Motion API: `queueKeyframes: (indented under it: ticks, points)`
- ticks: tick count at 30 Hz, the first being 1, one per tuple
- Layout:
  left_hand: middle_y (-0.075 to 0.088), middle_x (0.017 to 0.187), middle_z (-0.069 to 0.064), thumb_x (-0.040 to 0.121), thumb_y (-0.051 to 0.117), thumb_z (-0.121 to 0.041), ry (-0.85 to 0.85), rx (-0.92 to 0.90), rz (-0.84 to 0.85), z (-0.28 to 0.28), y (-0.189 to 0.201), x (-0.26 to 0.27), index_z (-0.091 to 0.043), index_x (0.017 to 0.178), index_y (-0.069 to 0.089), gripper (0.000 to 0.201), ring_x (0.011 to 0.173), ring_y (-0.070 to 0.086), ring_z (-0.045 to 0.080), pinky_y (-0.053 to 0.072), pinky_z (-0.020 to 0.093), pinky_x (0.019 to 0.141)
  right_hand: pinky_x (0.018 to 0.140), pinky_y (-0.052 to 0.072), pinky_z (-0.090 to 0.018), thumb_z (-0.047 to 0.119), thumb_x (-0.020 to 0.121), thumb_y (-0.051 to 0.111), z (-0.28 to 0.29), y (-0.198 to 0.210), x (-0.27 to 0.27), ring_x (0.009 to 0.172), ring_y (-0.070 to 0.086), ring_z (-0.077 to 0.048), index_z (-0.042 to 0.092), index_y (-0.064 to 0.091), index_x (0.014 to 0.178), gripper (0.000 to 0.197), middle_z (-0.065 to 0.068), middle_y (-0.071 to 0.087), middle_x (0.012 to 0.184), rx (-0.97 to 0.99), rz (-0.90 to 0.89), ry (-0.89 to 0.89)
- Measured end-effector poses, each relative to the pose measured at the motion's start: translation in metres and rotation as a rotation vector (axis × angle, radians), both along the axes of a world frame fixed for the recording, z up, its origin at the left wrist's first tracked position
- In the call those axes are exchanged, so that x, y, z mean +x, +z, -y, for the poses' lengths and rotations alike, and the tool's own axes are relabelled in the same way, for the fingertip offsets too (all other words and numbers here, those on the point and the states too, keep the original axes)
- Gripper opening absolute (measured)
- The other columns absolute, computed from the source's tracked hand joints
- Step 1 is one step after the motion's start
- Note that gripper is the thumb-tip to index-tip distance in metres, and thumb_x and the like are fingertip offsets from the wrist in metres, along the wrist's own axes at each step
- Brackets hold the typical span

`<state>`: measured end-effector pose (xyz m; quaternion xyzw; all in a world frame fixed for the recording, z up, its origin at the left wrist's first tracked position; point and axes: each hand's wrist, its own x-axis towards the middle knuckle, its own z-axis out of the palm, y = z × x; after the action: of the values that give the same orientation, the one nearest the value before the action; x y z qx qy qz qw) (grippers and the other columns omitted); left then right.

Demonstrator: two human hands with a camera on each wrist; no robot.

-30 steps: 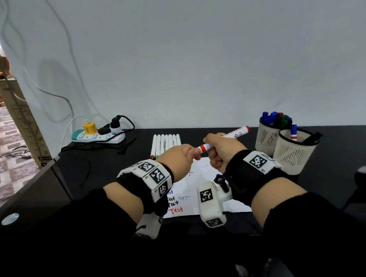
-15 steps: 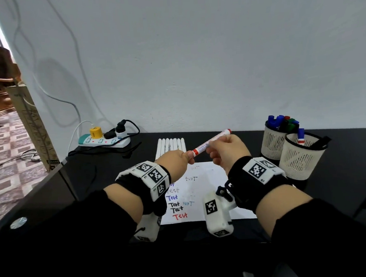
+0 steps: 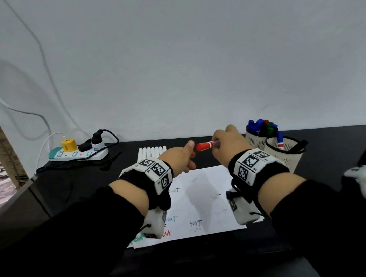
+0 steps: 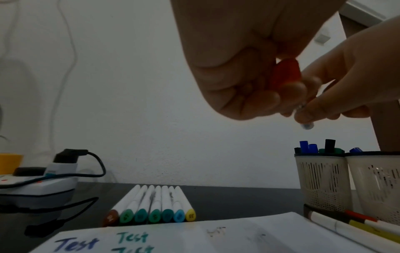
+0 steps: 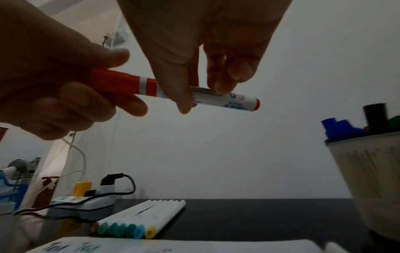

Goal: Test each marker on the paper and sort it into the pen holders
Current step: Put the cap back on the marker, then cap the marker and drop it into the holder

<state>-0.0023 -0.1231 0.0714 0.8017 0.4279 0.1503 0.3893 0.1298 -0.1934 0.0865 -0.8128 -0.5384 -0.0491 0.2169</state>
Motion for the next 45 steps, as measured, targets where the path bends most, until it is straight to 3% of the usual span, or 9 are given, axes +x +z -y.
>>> queueKeyframes:
  ticks: [5, 10, 13, 17, 21, 26, 33, 39, 45]
  points:
    - [0.037, 0.146, 0.014, 0.103, 0.018, -0.036, -0.143, 0.08, -0.332, -0.004, -0.023, 0.036, -0.003, 0.141, 0.034, 0.053, 0.135, 0.034, 0.028, 0.026, 0.035, 0.111, 0.079, 0.042, -0.026, 0.015, 0.085, 0.05, 0.017, 0.002, 0.044, 0.089, 0.054, -0.023, 0.014, 0.061, 0.107, 0.025, -0.008, 0.057, 0.11, 0.066, -0.274, -0.169]
    - [0.0, 0.157, 0.011, 0.101, 0.02, -0.043, -0.248, 0.246, -0.597, -0.004, -0.05, 0.069, -0.012, 0.15, 0.006, 0.06, 0.145, 0.003, 0.026, 0.012, 0.04, 0.115, 0.075, 0.044, -0.027, 0.017, 0.088, 0.049, 0.036, -0.002, 0.078, 0.088, 0.062, -0.025, 0.013, 0.062, 0.091, 0.014, -0.007, 0.064, 0.093, 0.275, -0.437, -0.276]
    - [-0.009, 0.156, 0.015, 0.1, 0.021, -0.046, -0.285, 0.294, -0.707, 0.0, -0.068, 0.084, -0.011, 0.15, 0.001, 0.065, 0.145, -0.005, 0.03, 0.007, 0.042, 0.115, 0.083, 0.052, -0.036, 0.026, 0.091, 0.049, 0.046, -0.006, 0.096, 0.091, 0.063, -0.025, 0.012, 0.06, 0.1, 0.02, -0.01, 0.062, 0.102, 0.327, -0.436, -0.347]
    - [-0.01, 0.156, 0.017, 0.098, 0.028, -0.051, -0.336, 0.3, -0.824, 0.001, -0.082, 0.093, -0.01, 0.15, -0.001, 0.072, 0.144, -0.003, 0.033, 0.008, 0.043, 0.116, 0.088, 0.051, -0.042, 0.03, 0.096, 0.047, 0.051, -0.012, 0.109, 0.096, 0.061, -0.023, 0.011, 0.053, 0.102, 0.02, -0.01, 0.059, 0.108, 0.364, -0.449, -0.377]
    - [-0.002, 0.155, 0.016, 0.092, 0.034, -0.057, -0.379, 0.365, -0.911, -0.002, -0.09, 0.096, -0.011, 0.149, 0.004, 0.079, 0.142, 0.01, 0.034, 0.016, 0.045, 0.115, 0.076, 0.043, -0.029, 0.03, 0.098, 0.047, 0.053, -0.014, 0.115, 0.092, 0.057, -0.015, 0.014, 0.048, 0.104, 0.017, -0.005, 0.057, 0.109, 0.484, -0.486, -0.357]
    - [-0.006, 0.155, 0.016, 0.092, 0.036, -0.057, -0.387, 0.367, -0.927, 0.001, -0.089, 0.096, -0.011, 0.15, 0.0, 0.081, 0.143, 0.007, 0.034, 0.015, 0.044, 0.115, 0.084, 0.046, -0.033, 0.031, 0.097, 0.047, 0.051, -0.012, 0.119, 0.098, 0.058, -0.021, 0.008, 0.049, 0.112, 0.027, -0.009, 0.054, 0.114, 0.607, -0.448, -0.348]
    - [-0.008, 0.156, 0.015, 0.092, 0.037, -0.057, -0.397, 0.356, -0.922, 0.003, -0.084, 0.093, -0.012, 0.15, -0.001, 0.082, 0.144, 0.004, 0.032, 0.013, 0.044, 0.115, 0.092, 0.047, -0.04, 0.023, 0.096, 0.052, 0.044, -0.022, 0.126, 0.106, 0.057, -0.026, 0.01, 0.052, 0.112, 0.021, -0.009, 0.057, 0.114, 0.378, -0.404, -0.38]
    - [-0.006, 0.156, 0.015, 0.092, 0.039, -0.056, -0.397, 0.349, -0.911, 0.004, -0.084, 0.093, -0.011, 0.15, 0.001, 0.082, 0.143, 0.007, 0.032, 0.016, 0.044, 0.115, 0.077, 0.046, -0.032, 0.022, 0.095, 0.049, 0.041, -0.027, 0.128, 0.096, 0.059, -0.027, 0.014, 0.045, 0.122, 0.028, -0.011, 0.059, 0.112, 0.272, -0.39, -0.438]
    - [-0.002, 0.155, 0.015, 0.092, 0.04, -0.056, -0.399, 0.36, -0.91, 0.004, -0.083, 0.093, -0.011, 0.149, 0.005, 0.081, 0.142, 0.01, 0.032, 0.018, 0.044, 0.114, 0.091, 0.049, -0.041, 0.022, 0.094, 0.05, 0.032, -0.03, 0.129, 0.109, 0.055, -0.027, 0.012, 0.052, 0.116, 0.024, -0.009, 0.056, 0.119, 0.281, -0.333, -0.458]
